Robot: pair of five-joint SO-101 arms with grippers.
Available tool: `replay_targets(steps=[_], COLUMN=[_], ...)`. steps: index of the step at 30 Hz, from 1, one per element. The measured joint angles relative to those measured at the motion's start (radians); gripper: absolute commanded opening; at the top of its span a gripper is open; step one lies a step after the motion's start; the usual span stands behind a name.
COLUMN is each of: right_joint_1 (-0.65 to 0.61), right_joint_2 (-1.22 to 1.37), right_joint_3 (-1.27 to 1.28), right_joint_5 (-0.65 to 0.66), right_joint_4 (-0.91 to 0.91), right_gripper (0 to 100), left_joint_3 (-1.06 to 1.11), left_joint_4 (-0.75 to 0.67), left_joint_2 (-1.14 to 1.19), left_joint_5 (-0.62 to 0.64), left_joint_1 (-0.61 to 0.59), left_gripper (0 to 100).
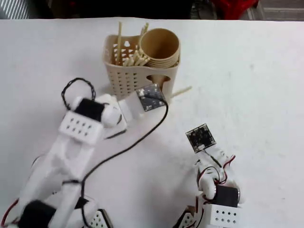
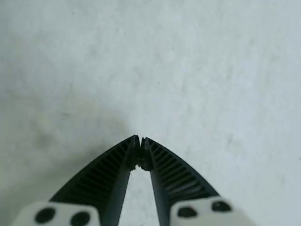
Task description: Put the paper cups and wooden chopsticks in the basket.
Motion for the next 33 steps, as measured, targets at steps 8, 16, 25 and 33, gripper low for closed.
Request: replay_targets(steps=[8,16,25,33], right_joint_1=[0.000,0.000,0.000,0.000], right_joint_2=[0.000,0.000,0.000,0.000], right_joint_3=[0.000,0.000,0.000,0.000], right_joint_5=[0.000,0.000,0.000,0.000], right_joint_4=[0.000,0.000,0.000,0.000], right_gripper=[2.1,2.1,2.1,2.1], left_joint_3=[-0.155,-0.450,-0.428,-0.133], left_joint_4=[-0.012,-0.252,-0.571,-0.852], left_joint_2=[-0.235,-0.098,0.083,0.097], left_joint_5=[0.238,0.496,0.697,0.740], left_joint_1=[0.063,-0.015,-0.114,-0.120], left_gripper=[2,2,2,2])
